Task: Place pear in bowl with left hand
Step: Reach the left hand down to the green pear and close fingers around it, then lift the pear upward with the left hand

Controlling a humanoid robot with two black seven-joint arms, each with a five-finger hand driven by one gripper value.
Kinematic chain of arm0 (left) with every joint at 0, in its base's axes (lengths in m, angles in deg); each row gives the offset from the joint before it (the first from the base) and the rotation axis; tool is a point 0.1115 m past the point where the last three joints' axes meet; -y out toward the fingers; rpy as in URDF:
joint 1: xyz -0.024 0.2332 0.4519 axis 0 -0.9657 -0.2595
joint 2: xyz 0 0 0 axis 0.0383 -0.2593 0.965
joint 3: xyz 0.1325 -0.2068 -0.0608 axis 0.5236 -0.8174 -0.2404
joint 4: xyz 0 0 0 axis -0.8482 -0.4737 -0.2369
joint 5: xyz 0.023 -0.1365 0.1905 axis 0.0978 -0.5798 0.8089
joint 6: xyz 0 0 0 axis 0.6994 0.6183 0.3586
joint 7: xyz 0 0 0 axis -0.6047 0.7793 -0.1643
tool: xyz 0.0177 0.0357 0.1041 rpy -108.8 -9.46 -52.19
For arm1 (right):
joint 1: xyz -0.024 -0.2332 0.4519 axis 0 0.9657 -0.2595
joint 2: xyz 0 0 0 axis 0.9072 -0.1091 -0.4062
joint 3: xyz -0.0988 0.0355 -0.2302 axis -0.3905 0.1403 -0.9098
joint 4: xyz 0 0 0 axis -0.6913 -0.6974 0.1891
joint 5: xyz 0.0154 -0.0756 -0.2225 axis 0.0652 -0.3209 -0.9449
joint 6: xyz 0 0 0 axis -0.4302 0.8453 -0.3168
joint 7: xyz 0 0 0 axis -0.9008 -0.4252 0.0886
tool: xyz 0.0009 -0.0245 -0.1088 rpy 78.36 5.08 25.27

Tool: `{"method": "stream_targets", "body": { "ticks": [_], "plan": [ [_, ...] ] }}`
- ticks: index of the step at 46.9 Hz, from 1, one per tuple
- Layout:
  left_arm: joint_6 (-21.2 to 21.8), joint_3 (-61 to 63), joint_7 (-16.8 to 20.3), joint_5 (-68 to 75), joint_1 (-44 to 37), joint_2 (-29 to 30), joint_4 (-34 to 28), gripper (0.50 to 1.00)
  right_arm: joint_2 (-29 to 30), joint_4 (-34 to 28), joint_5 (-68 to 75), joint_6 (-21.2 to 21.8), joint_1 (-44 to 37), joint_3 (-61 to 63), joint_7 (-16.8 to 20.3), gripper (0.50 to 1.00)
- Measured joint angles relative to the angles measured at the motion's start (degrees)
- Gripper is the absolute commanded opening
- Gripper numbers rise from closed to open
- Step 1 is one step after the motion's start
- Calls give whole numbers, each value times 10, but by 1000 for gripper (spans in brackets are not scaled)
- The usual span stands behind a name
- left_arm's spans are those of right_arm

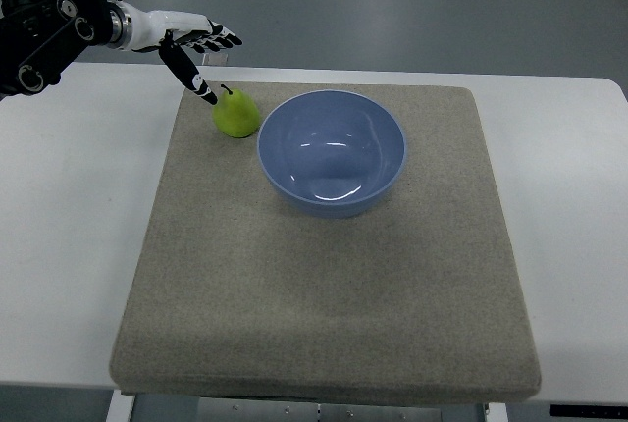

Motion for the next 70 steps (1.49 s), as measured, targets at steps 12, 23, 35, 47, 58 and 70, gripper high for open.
{"method": "stream_targets", "body": {
  "ticks": [12, 23, 35, 47, 58, 70],
  "plan": [
    [30, 18, 8, 21, -24, -25, 0, 994, 0, 0, 0, 0, 0, 0, 0, 926],
    [68, 19, 8, 23, -43, -44, 0, 994, 0, 0, 0, 0, 0, 0, 0, 926],
    [112, 18, 8, 55, -57, -60, -4, 992, 0, 0, 0, 0, 0, 0, 0, 926],
    [121, 21, 8, 58, -61, -64, -6, 975, 0, 0, 0, 0, 0, 0, 0, 926],
    [120, 25, 9, 60, -62, -64, -5, 874, 0, 0, 0, 0, 0, 0, 0, 926],
    [121, 36, 17, 60, -63, -63, -6, 825, 0, 0, 0, 0, 0, 0, 0, 926]
  ]
}}
